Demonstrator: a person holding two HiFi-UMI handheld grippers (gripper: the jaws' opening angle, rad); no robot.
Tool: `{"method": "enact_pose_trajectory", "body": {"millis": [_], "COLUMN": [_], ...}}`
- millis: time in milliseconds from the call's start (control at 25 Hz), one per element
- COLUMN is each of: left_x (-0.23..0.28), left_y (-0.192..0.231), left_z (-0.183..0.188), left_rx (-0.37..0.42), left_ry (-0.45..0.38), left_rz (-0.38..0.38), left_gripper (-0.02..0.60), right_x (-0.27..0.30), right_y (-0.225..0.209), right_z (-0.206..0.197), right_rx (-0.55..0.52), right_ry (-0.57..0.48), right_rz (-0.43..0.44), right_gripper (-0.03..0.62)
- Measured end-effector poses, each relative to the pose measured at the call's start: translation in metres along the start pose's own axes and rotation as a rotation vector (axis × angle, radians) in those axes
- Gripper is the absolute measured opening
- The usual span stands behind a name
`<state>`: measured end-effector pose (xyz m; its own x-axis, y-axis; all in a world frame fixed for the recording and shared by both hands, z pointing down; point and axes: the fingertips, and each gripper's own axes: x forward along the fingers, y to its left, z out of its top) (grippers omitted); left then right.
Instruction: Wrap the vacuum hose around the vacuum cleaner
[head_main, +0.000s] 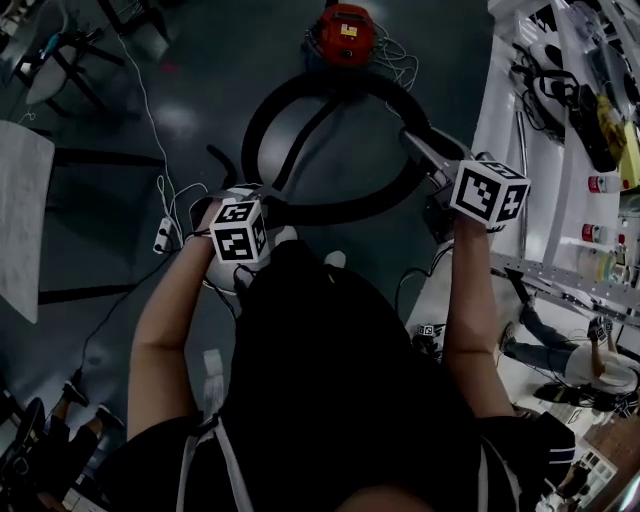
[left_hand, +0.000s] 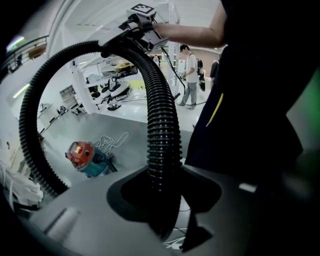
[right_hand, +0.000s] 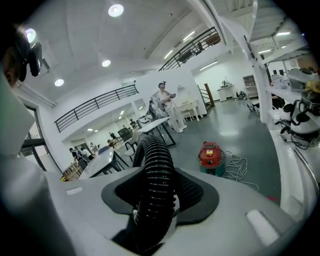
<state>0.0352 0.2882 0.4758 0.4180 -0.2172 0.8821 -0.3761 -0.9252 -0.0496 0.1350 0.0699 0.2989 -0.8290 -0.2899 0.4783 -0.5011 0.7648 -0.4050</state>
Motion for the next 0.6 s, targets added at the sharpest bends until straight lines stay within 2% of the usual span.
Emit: {"method": "enact_pose_trajectory", "body": {"millis": [200,320,440,600], "left_x": [-0.009,-0.013,-0.02,-0.029], "left_y": [0.005,0.013,0.029,0.053], "left_z": [-0.007,-0.016,-0.022,-0.021], "left_rx": [0.167,0.26,0.364,0.459], "left_ry": [0.088,0.137,0.183,0.221], "left_rz": [-0.018,-0.01,0.017,0.075], "left_gripper": [0.163,0.163,0.163,0.164], "right_x": [0.008,0.011,0.011,0.008], "right_y": [0.008,0.008,0.006,-0.001], "right_z": [-0.009,-0.023,-0.033,-0.034], "right_rx": [-0.029,-0.046,-0.061,-0.023], "right_ry": [0.064,0.137,0.186,0.182], "right_rz": [0.05,0.071,0.068,0.052], "right_gripper": [0.181,0.179,0.179,0.179]}}
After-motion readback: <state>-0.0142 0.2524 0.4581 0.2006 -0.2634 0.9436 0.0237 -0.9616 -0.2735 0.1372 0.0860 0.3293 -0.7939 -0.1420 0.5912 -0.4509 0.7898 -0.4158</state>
